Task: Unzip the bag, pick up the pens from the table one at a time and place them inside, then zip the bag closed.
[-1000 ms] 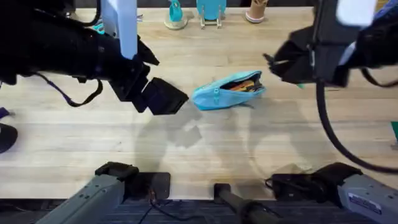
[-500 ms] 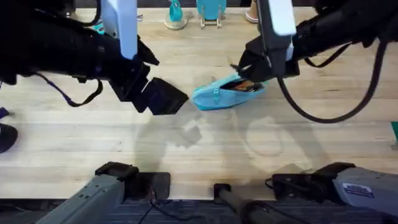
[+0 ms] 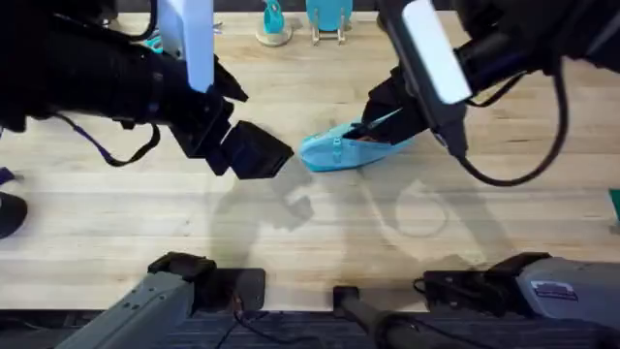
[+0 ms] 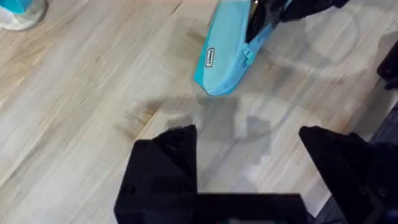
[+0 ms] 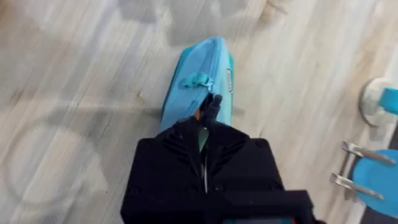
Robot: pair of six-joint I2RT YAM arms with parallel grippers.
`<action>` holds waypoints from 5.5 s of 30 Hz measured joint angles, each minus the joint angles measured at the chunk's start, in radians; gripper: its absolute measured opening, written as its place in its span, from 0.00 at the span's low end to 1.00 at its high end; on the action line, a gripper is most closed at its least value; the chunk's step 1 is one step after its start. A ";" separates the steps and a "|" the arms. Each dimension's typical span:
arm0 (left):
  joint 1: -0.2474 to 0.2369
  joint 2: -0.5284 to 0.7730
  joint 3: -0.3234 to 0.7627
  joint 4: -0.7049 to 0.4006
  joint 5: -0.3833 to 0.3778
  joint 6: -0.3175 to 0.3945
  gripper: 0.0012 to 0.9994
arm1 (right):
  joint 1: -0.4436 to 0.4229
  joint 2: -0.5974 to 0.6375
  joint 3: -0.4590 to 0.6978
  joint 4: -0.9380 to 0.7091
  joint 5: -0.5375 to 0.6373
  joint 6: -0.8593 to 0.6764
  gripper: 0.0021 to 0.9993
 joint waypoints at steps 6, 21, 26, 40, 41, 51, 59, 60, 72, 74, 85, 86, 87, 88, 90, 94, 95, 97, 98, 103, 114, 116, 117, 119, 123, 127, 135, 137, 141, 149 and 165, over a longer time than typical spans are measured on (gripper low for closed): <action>0.000 0.000 0.000 0.000 0.000 0.000 1.00 | 0.000 0.082 0.000 0.016 0.007 -0.033 0.03; 0.000 0.000 0.000 0.000 0.000 0.000 1.00 | 0.005 0.198 0.000 0.049 0.078 -0.041 0.03; 0.000 0.000 0.000 0.000 0.000 0.000 1.00 | 0.008 0.228 0.000 0.059 0.093 -0.041 0.03; 0.000 0.000 0.000 0.000 0.000 0.000 1.00 | 0.008 0.251 0.000 0.080 0.138 -0.010 0.99; 0.000 0.000 0.000 0.000 0.000 0.000 1.00 | 0.008 0.251 0.000 0.080 0.138 -0.002 1.00; 0.000 0.000 0.000 0.000 0.000 0.000 1.00 | 0.005 0.219 0.053 0.069 0.160 0.173 1.00; 0.000 0.000 0.000 0.000 0.000 0.000 1.00 | 0.001 0.114 0.150 0.069 0.164 0.518 1.00; 0.000 0.000 0.000 0.000 0.000 0.000 1.00 | 0.001 0.101 0.155 0.069 0.164 0.572 1.00; 0.000 0.000 0.000 -0.096 -0.106 0.000 1.00 | 0.001 0.004 0.159 -0.144 0.164 0.845 1.00; 0.000 0.000 0.000 -0.115 -0.109 0.000 1.00 | 0.001 0.001 0.159 -0.178 0.164 0.881 1.00; 0.000 0.000 0.000 -0.106 -0.125 0.000 1.00 | 0.002 -0.008 0.159 -0.243 0.164 0.990 1.00; 0.000 0.000 0.000 -0.114 -0.127 0.000 1.00 | 0.002 -0.013 0.159 -0.242 0.164 0.994 1.00; 0.000 0.000 0.000 -0.120 -0.127 0.000 1.00 | 0.002 -0.019 0.159 -0.241 0.164 0.994 1.00; 0.000 0.000 0.000 -0.126 -0.127 0.000 1.00 | 0.002 -0.026 0.159 -0.240 0.165 0.995 1.00; 0.000 0.000 0.000 -0.137 -0.125 0.000 1.00 | 0.002 -0.045 0.159 -0.234 0.175 0.998 1.00; 0.000 -0.024 0.000 -0.150 -0.116 0.000 1.00 | 0.001 -0.084 0.159 -0.201 0.217 1.001 1.00; 0.000 -0.044 0.000 -0.153 -0.115 0.000 1.00 | 0.001 -0.095 0.159 -0.197 0.226 1.002 1.00; 0.000 -0.097 0.000 -0.152 -0.104 0.000 1.00 | -0.001 -0.115 0.159 -0.189 0.239 1.005 1.00; 0.000 -0.125 -0.001 -0.148 -0.097 0.000 1.00 | -0.002 -0.124 0.159 -0.185 0.243 1.005 1.00; 0.000 -0.288 -0.097 -0.064 -0.022 -0.015 1.00 | -0.003 -0.159 0.159 -0.185 0.250 1.005 1.00; 0.000 -0.344 -0.394 0.168 0.194 0.016 1.00 | -0.003 -0.193 0.159 -0.185 0.201 1.150 1.00; 0.000 -0.344 -0.436 0.239 0.221 0.032 1.00 | -0.003 -0.193 0.159 -0.188 0.198 1.220 1.00; 0.000 -0.344 -0.455 0.271 0.232 0.039 1.00 | -0.003 -0.193 0.159 -0.191 0.196 1.263 1.00; 0.000 -0.344 -0.480 0.304 0.243 0.046 1.00 | -0.003 -0.193 0.159 -0.195 0.195 1.345 1.00; 0.000 -0.340 -0.499 0.311 0.256 0.055 1.00 | -0.003 -0.193 0.159 -0.197 0.189 1.517 1.00; 0.000 -0.341 -0.507 0.312 0.264 0.089 1.00 | -0.003 -0.193 0.159 -0.196 0.188 1.659 1.00; 0.000 -0.340 -0.601 0.321 0.263 0.147 1.00 | -0.003 -0.193 0.159 -0.192 0.160 1.870 1.00; 0.000 -0.340 -0.610 0.318 0.262 0.151 1.00 | -0.001 -0.193 0.159 -0.187 0.142 1.907 1.00; 0.000 -0.340 -0.610 0.319 0.245 0.156 1.00 | 0.037 -0.193 0.159 -0.183 0.126 1.996 1.00; 0.000 -0.340 -0.610 0.319 0.183 0.160 1.00 | 0.189 -0.193 0.159 -0.168 0.203 2.271 1.00; 0.000 -0.340 -0.610 0.319 0.172 0.163 1.00 | 0.444 -0.096 0.159 -0.159 0.437 2.688 1.00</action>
